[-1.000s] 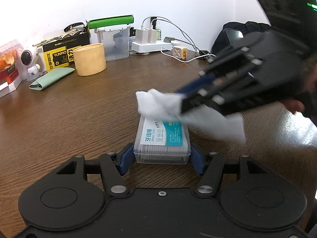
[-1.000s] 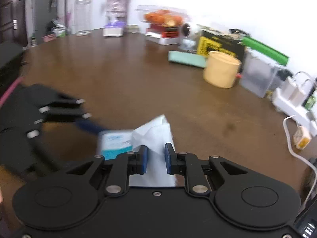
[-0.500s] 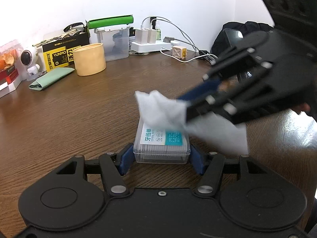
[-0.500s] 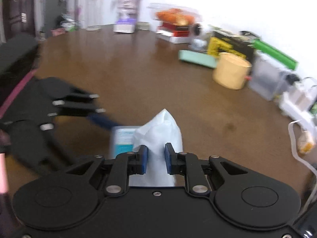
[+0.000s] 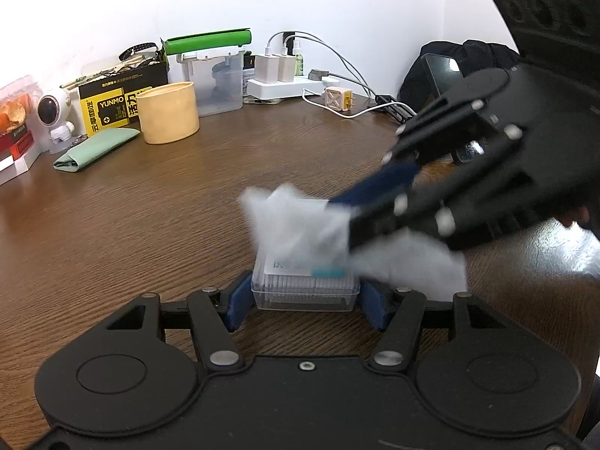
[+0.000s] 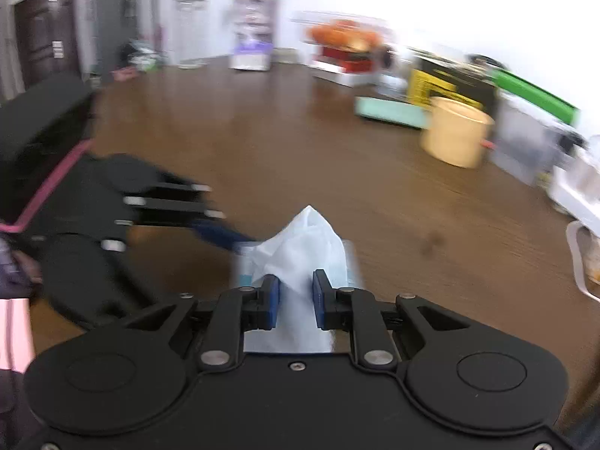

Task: Clean container
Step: 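Wipe the tissue along the box label with the right gripper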

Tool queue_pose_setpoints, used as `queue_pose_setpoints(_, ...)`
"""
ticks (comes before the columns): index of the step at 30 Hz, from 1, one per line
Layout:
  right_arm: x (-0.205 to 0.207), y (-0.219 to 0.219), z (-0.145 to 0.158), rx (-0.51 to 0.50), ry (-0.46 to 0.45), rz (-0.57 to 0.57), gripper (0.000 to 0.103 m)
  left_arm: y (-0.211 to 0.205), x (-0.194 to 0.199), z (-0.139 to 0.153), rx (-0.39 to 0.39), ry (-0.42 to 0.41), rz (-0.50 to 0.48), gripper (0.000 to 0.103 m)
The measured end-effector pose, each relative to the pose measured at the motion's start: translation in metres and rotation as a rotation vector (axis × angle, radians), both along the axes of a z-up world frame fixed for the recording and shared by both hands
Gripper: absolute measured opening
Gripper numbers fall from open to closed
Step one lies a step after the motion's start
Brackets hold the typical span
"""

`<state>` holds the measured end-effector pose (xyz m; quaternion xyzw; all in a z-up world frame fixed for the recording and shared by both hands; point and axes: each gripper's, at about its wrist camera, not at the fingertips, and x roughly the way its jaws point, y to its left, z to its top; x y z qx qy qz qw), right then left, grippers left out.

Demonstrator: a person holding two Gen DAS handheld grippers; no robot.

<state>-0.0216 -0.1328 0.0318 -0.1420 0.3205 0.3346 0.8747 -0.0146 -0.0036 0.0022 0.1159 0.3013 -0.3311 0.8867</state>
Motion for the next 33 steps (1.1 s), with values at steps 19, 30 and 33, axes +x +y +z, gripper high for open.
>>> queue_pose_setpoints(19, 0.008, 0.015, -0.006, -0.014, -0.091, -0.054, 0.020, 0.001, 0.002, 0.001, -0.001, 0.002, 0.000, 0.060)
queue_pose_setpoints(30, 0.000, 0.004, -0.008, 0.035, -0.055, -0.027, 0.022, 0.001, 0.003, 0.001, -0.003, 0.004, -0.001, 0.060)
queue_pose_setpoints(33, 0.005, 0.010, -0.006, 0.015, -0.078, -0.050, 0.021, 0.000, 0.003, 0.001, -0.002, 0.003, 0.001, 0.060)
